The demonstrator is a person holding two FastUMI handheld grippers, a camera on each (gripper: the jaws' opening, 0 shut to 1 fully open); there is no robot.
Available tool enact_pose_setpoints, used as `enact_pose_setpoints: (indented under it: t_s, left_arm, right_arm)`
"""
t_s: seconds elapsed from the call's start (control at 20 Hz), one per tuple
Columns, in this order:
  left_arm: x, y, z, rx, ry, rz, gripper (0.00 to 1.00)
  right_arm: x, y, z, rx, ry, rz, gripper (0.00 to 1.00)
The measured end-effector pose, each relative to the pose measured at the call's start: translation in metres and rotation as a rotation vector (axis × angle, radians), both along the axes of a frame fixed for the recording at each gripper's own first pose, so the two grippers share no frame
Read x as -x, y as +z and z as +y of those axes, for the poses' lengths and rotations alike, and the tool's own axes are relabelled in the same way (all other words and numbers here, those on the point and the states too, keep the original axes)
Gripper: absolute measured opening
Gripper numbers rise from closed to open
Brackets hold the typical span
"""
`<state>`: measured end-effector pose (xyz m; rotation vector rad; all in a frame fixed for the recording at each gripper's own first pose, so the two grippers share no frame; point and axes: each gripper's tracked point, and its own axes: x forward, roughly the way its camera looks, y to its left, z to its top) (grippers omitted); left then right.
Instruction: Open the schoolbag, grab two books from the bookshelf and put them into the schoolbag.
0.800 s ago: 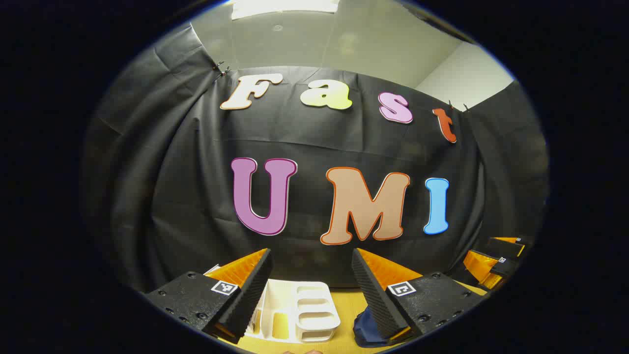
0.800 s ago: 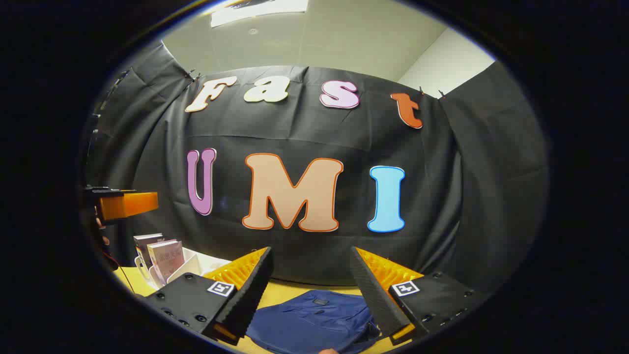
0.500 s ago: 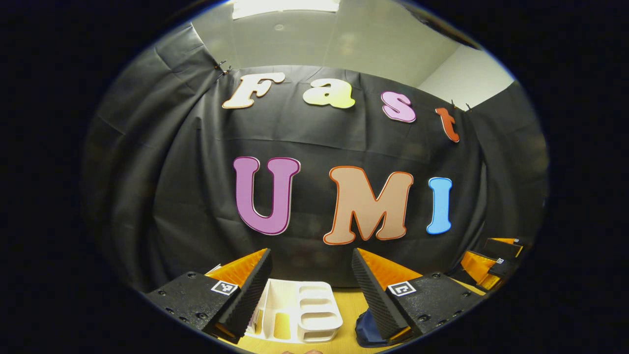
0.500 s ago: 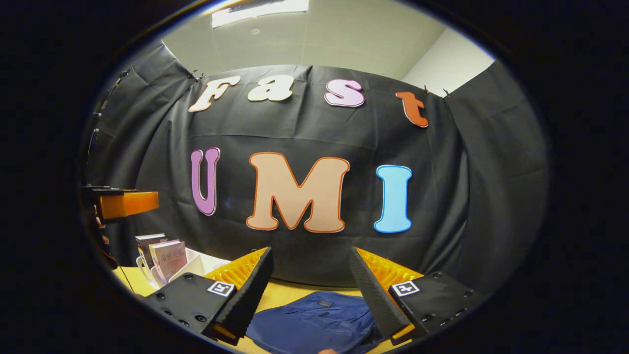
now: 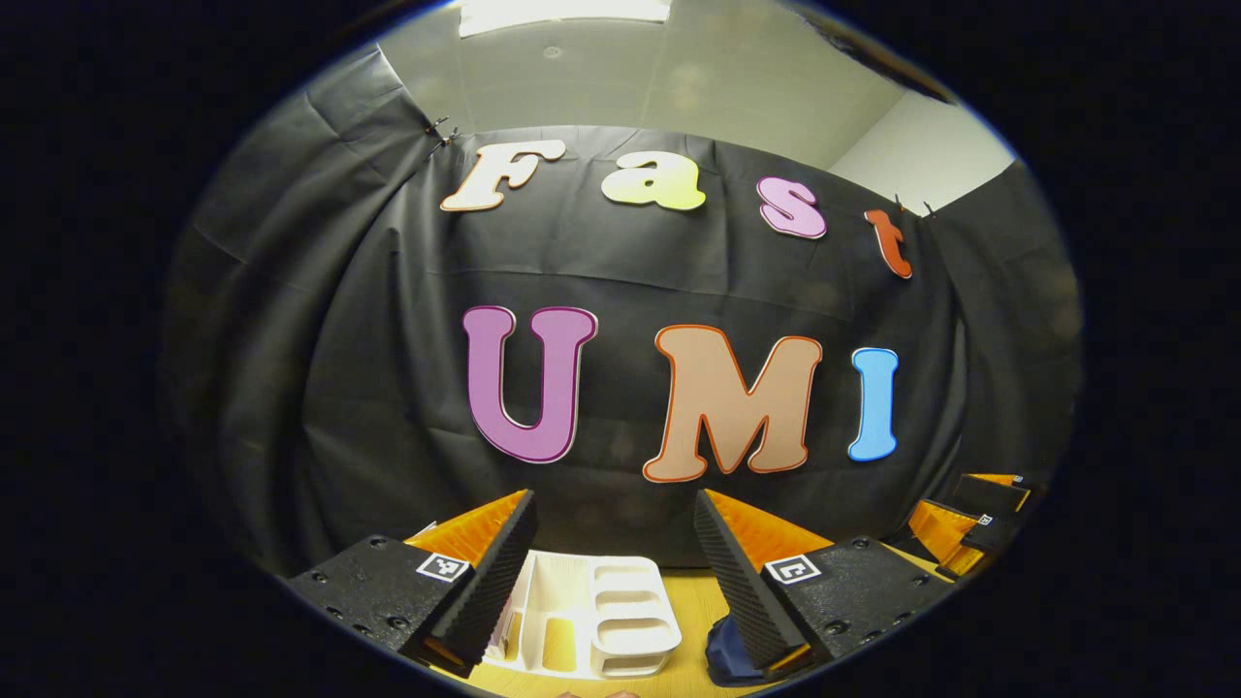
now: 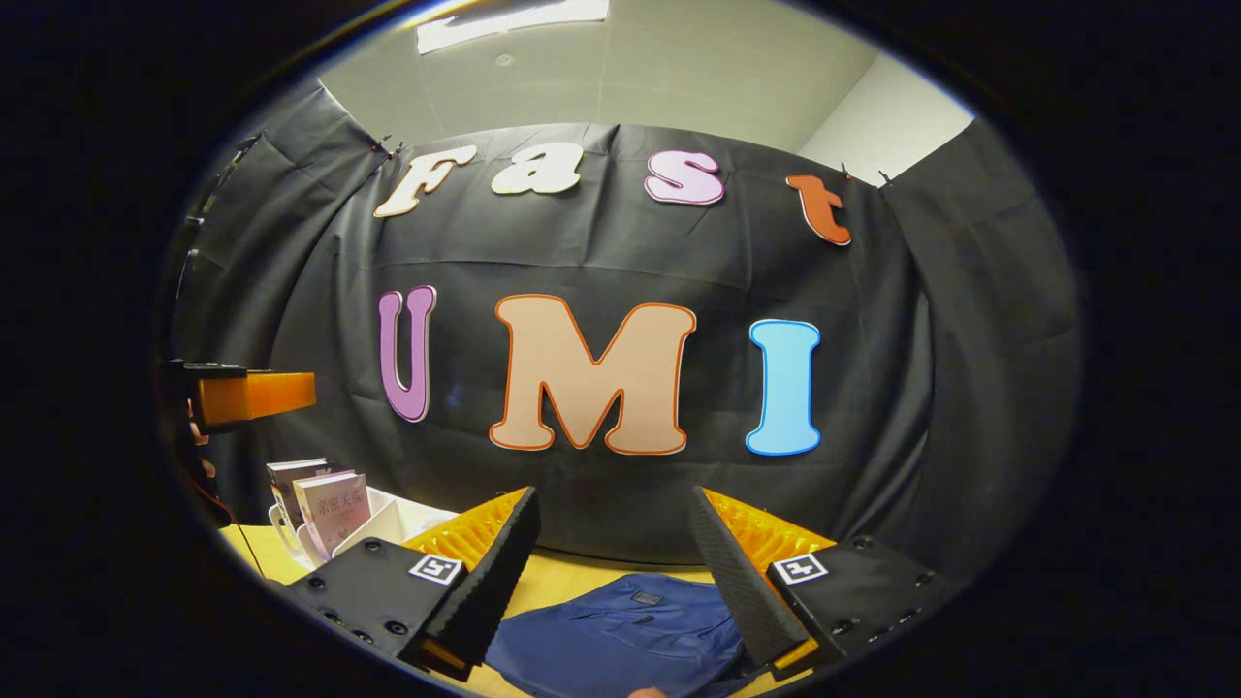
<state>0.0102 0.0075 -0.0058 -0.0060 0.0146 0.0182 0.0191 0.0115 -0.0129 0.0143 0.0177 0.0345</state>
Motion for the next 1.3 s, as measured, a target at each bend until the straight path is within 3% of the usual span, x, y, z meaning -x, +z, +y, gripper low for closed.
enact_pose_setpoints:
  t_s: [0.45,0.85,1.1,1.3]
  left_arm:
    - [-0.008,-0.005,0.002,-0.015,0.009,0.004,0.92]
    - [-0.008,-0.010,0.007,-0.020,0.024,0.014,0.92]
    - [-0.006,-0.015,0.012,-0.027,0.039,0.031,0.92]
    - [-0.005,-0.014,0.017,-0.037,0.052,0.031,0.94]
  right_arm:
    - [-0.007,-0.027,0.010,0.051,0.054,0.061,1.00]
    - [-0.002,-0.090,0.021,0.302,0.192,0.143,1.00]
    - [0.003,-0.123,0.032,0.399,0.272,0.173,0.96]
    - [0.010,-0.151,0.047,0.529,0.364,0.177,1.00]
